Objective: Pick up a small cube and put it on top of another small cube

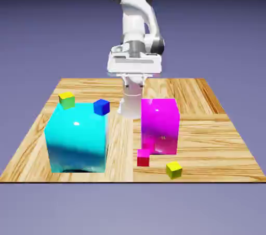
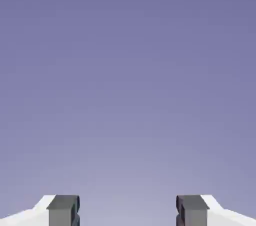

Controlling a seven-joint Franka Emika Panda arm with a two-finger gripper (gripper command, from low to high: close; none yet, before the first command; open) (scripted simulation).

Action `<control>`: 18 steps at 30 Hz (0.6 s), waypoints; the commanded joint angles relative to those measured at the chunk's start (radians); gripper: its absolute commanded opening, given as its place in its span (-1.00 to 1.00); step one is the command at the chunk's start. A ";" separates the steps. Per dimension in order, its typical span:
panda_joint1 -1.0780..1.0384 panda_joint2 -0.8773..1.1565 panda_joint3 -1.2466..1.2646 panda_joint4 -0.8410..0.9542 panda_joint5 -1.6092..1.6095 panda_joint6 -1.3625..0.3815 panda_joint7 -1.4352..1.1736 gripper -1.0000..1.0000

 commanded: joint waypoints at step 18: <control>0.076 0.585 0.087 0.345 0.132 -0.270 0.783 0.00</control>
